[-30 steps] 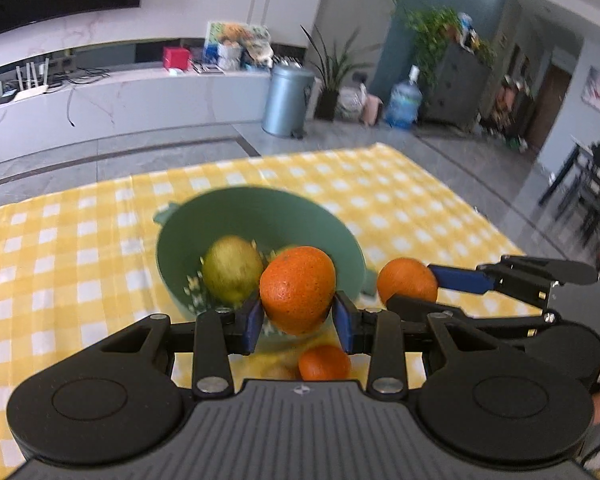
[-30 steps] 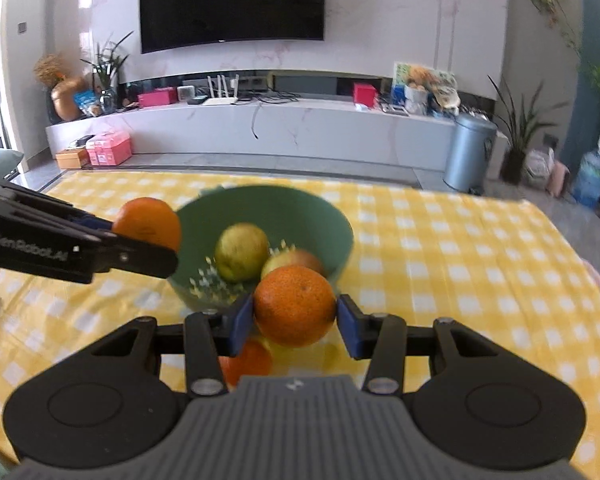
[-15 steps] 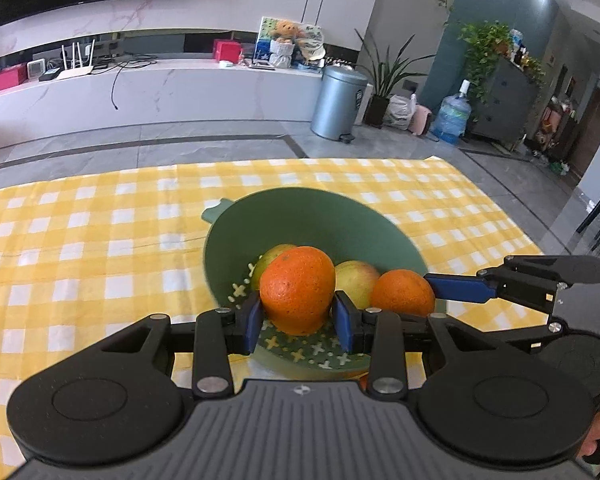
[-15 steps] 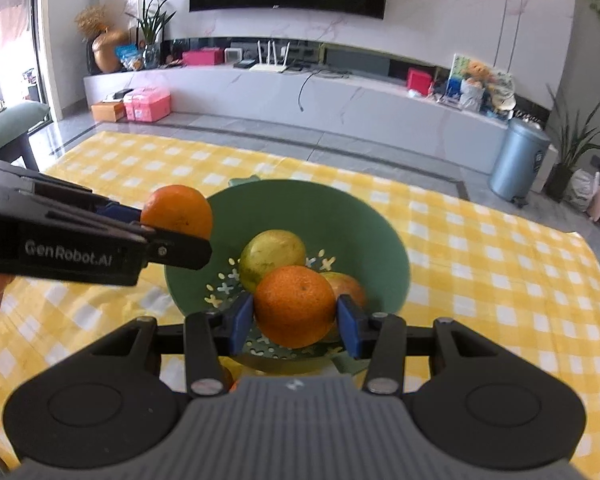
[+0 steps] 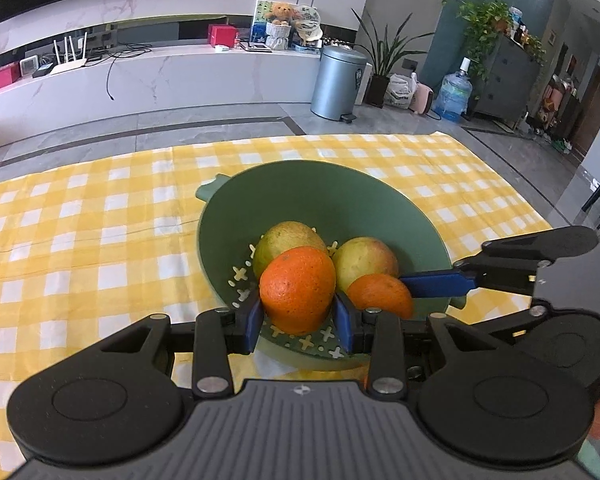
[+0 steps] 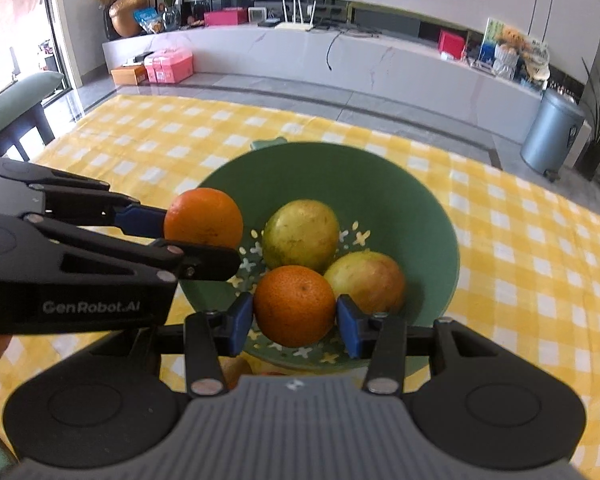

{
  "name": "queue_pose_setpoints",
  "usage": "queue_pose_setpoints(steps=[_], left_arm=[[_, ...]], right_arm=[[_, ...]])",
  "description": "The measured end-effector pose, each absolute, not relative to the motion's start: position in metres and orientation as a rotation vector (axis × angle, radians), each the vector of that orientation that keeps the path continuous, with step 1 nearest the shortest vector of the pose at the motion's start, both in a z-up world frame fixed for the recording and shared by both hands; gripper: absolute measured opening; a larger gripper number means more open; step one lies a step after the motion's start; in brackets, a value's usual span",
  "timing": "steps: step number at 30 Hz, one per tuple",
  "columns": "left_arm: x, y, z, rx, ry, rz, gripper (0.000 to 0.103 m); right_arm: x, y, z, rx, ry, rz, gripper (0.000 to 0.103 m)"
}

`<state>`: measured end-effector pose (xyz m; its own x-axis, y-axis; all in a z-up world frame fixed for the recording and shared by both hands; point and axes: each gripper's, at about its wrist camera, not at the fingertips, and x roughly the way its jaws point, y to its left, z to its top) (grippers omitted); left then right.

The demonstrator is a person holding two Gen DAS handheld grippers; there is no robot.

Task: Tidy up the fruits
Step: 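Carry the oranges in both tools over the colander, then open both tools to drop the oranges into the colander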

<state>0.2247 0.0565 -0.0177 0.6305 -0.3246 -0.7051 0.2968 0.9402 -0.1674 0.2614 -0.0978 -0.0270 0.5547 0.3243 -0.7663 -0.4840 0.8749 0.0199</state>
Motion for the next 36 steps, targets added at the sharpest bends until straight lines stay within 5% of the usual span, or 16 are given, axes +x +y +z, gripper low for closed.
queue_pose_setpoints(steps=[13, 24, 36], left_arm=[[0.226, 0.058, -0.020, -0.049, 0.809, -0.365, 0.042], [0.220, 0.059, -0.013, -0.061, 0.750, -0.357, 0.061], [0.194, 0.058, 0.017, -0.006, 0.653, -0.371, 0.067]], right_arm=[[0.267, -0.101, -0.033, -0.197, 0.903, 0.458, 0.044], [0.260, -0.100, -0.025, -0.225, 0.859, 0.434, 0.057], [0.223, -0.114, -0.004, -0.176, 0.714, 0.358, 0.065]])
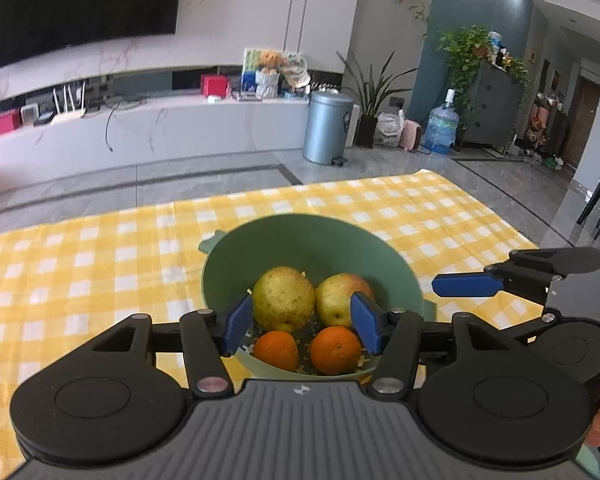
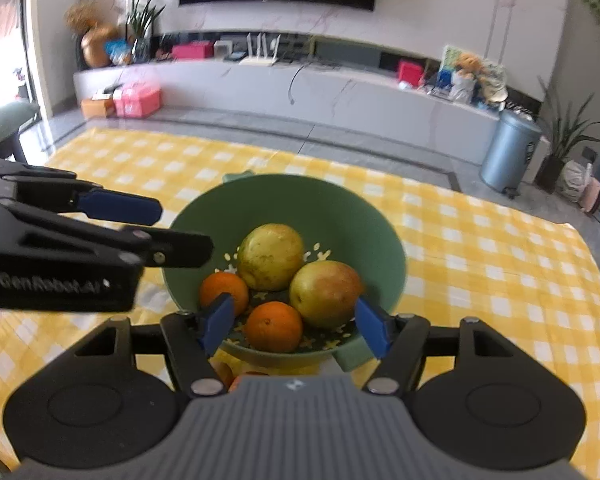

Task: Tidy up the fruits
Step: 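Open both tools to drop the oranges into the colander, then grasp an orange with the right tool while the left tool grasps another orange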

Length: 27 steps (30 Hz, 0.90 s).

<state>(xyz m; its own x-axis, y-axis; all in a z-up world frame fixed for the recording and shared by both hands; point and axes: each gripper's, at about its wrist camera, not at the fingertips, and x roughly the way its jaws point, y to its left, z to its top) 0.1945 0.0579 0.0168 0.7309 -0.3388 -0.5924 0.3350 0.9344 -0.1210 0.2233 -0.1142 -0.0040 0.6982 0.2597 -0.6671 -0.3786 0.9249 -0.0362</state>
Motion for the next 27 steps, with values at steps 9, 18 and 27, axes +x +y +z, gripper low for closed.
queue_pose_setpoints(steps=[9, 18, 27], left_arm=[[0.171, 0.053, 0.022, 0.029, 0.628, -0.408, 0.068], [0.157, 0.040, 0.009, 0.089, 0.678, -0.483, 0.067], [0.160, 0.038, -0.019, 0.080, 0.853, -0.543, 0.067]], right_arm=[[0.176, -0.146, -0.008, -0.059, 0.640, 0.257, 0.065], [0.138, -0.165, -0.034, -0.002, 0.697, 0.194, 0.069], [0.119, -0.168, -0.056, 0.023, 0.774, 0.234, 0.068]])
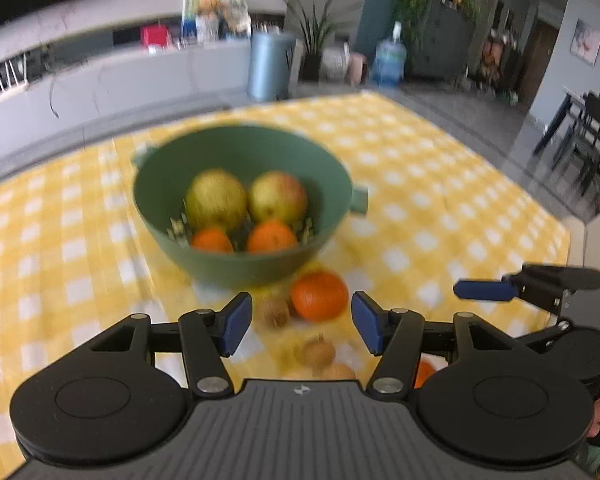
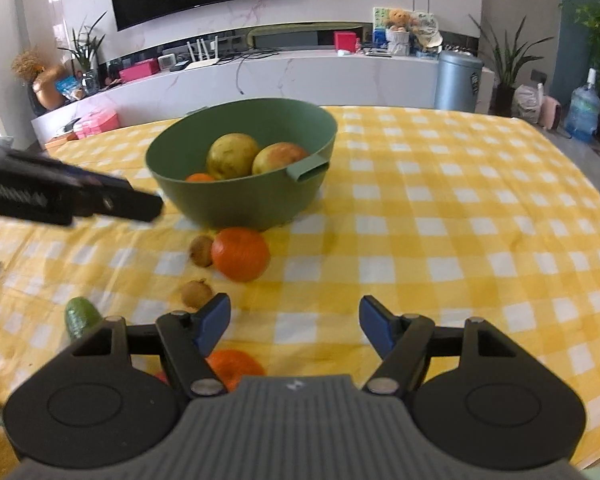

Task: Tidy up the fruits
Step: 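Grasp an orange with the right tool while the left tool grasps another orange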

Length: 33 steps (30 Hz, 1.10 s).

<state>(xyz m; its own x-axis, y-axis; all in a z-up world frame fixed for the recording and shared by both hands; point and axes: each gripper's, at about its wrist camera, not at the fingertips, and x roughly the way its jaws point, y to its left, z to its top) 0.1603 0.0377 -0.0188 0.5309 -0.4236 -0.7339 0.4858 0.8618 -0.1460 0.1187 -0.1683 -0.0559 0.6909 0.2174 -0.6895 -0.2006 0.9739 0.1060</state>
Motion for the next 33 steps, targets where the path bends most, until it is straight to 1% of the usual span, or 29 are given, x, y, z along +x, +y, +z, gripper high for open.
queue_pose_setpoints(steps=[1, 3, 5, 7, 10, 19, 22, 24, 26, 30, 33], left_arm=[[0.160, 0.036, -0.023, 0.083, 0.877, -0.552, 0.067], [0.159, 0.034, -0.028, 0.082, 0.912, -0.580, 0.062], [0.156, 0.032, -0.032, 0.084, 0.938, -0.609, 0.061], [0.152, 0.031, -0.036, 0.093, 0.952, -0.622, 0.059], [0.150, 0.030, -0.038, 0.099, 0.954, -0.612, 0.059], [0.150, 0.031, -0.038, 0.095, 0.948, -0.601, 0.059], [0.149, 0.030, -0.040, 0.106, 0.955, -0.594, 0.059], [0.149, 0.030, -0.039, 0.108, 0.951, -0.596, 0.059], [0.148, 0.030, -0.038, 0.106, 0.942, -0.598, 0.059], [0.149, 0.031, -0.038, 0.093, 0.920, -0.597, 0.059], [0.150, 0.030, -0.038, 0.084, 0.890, -0.596, 0.059]], right_arm=[[0.118, -0.168, -0.057, 0.029, 0.784, 0.244, 0.068], [0.116, -0.167, -0.061, 0.038, 0.809, 0.256, 0.063], [0.116, -0.167, -0.064, 0.056, 0.840, 0.273, 0.059], [0.114, -0.167, -0.067, 0.072, 0.861, 0.292, 0.059], [0.112, -0.163, -0.071, 0.084, 0.890, 0.309, 0.056], [0.116, -0.166, -0.079, 0.193, 0.962, 0.367, 0.055], [0.115, -0.167, -0.081, 0.230, 0.980, 0.397, 0.047], [0.115, -0.166, -0.082, 0.240, 0.993, 0.416, 0.045], [0.115, -0.164, -0.084, 0.254, 1.004, 0.438, 0.039], [0.114, -0.164, -0.083, 0.245, 0.989, 0.421, 0.038], [0.114, -0.170, -0.077, 0.252, 0.941, 0.387, 0.038]])
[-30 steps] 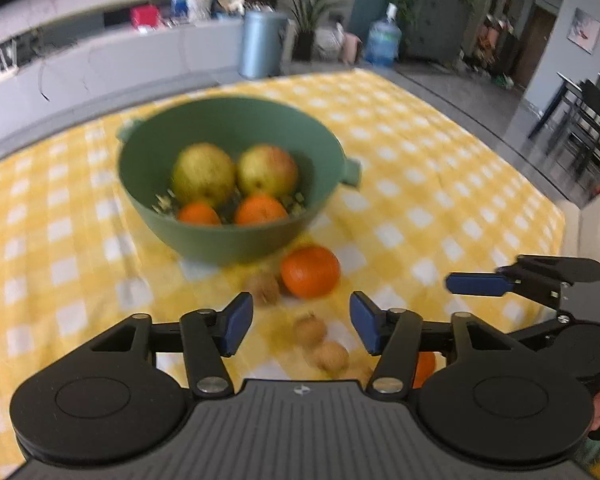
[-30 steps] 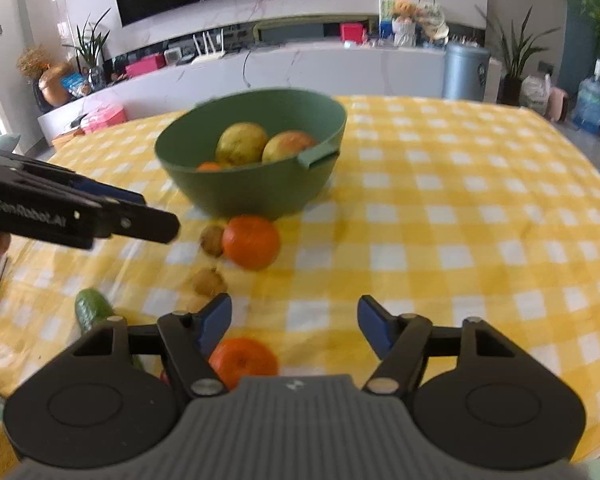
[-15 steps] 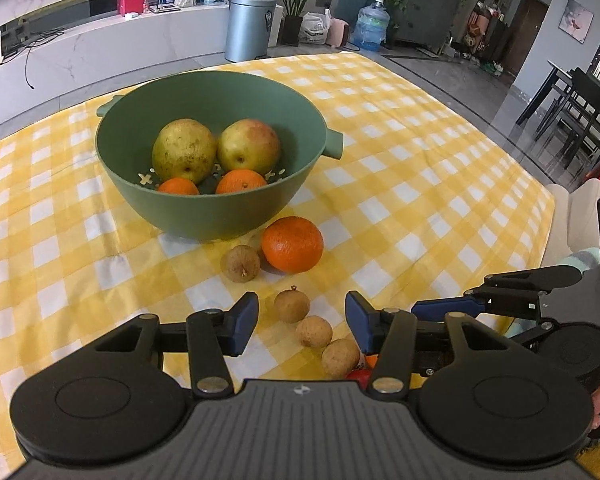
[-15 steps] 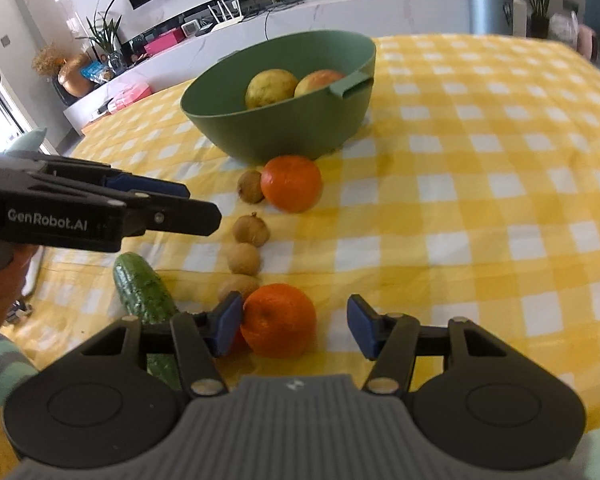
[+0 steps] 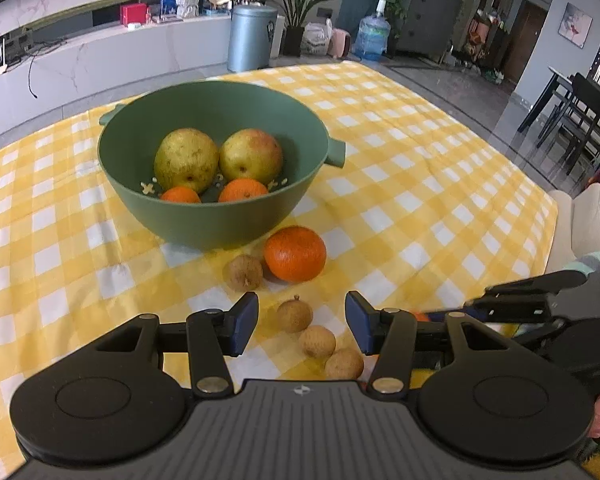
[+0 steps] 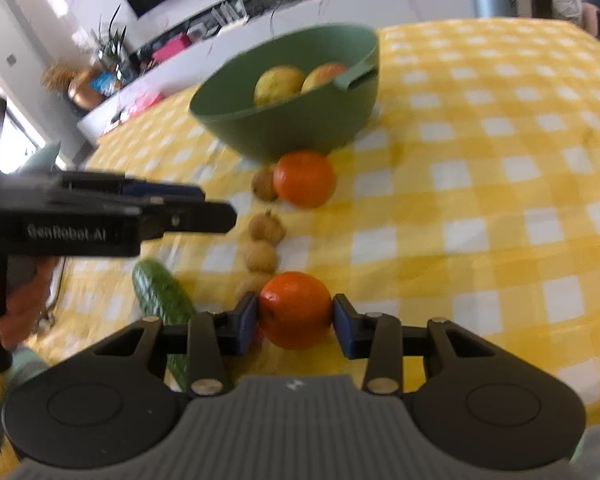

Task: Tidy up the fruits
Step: 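Grasp an orange with the right tool while the left tool grasps another orange, then lift the oranges in both tools toward the colander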

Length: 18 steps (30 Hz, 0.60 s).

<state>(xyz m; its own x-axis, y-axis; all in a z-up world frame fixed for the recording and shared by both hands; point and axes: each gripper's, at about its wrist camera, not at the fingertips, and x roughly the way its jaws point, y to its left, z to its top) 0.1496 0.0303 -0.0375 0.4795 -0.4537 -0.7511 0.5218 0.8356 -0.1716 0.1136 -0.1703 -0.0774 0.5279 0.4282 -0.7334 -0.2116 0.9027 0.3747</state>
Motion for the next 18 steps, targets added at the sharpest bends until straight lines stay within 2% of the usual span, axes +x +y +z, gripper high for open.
queue_pose_setpoints(steps=[9, 18], left_arm=[[0.149, 0.005, -0.047, 0.154, 0.763, -0.564, 0.059], [0.152, -0.030, -0.067, 0.343, 0.716, -0.500, 0.059]], right_arm=[[0.121, -0.189, -0.068, 0.224, 0.786, 0.138, 0.038], [0.131, -0.202, -0.077, 0.307, 0.822, 0.063, 0.038]])
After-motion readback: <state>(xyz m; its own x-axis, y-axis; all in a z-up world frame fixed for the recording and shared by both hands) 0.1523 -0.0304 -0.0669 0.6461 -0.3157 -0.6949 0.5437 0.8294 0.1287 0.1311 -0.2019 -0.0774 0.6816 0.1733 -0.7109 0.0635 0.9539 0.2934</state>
